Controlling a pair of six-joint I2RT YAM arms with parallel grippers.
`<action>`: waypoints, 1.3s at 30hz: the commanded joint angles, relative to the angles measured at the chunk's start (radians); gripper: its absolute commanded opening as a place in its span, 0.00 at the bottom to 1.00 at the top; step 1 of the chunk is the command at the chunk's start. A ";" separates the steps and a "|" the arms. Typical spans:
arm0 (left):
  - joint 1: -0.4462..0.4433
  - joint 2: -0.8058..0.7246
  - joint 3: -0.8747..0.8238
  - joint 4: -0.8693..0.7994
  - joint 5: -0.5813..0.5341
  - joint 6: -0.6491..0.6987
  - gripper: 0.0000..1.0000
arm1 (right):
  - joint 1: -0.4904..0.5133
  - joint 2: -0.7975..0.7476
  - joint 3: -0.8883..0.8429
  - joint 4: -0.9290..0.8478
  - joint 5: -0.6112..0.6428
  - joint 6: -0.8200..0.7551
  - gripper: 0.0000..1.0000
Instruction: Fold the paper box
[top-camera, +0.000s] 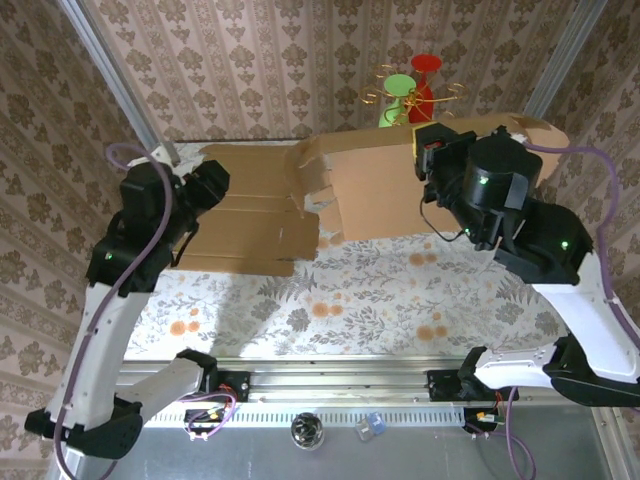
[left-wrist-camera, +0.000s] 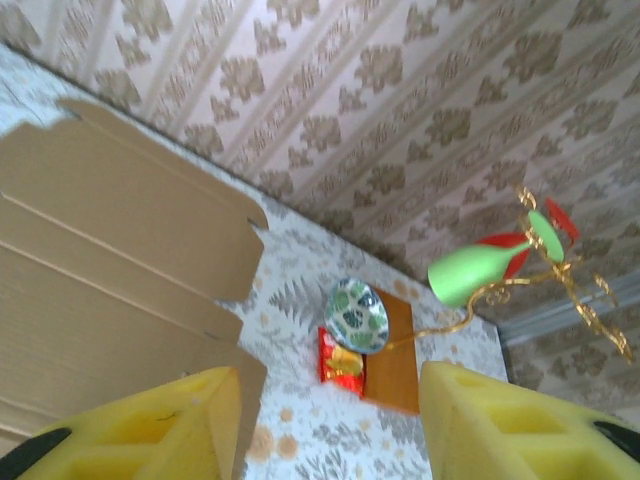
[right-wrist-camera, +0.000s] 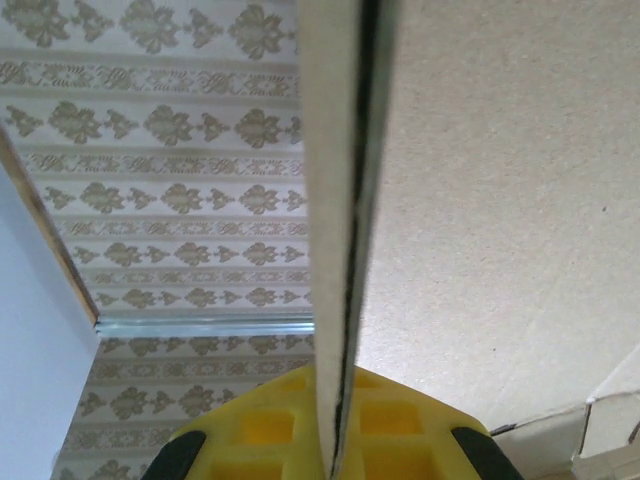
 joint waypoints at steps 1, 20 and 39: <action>0.009 0.045 -0.023 0.030 0.127 -0.035 0.49 | -0.091 0.021 0.019 -0.199 0.005 0.081 0.00; -0.011 0.242 -0.323 0.270 0.368 -0.050 0.46 | -0.659 0.099 -0.672 0.485 -0.674 0.141 0.00; 0.001 0.354 -0.491 0.476 0.435 0.067 0.44 | -0.680 0.082 -1.073 0.907 -0.836 -0.035 0.00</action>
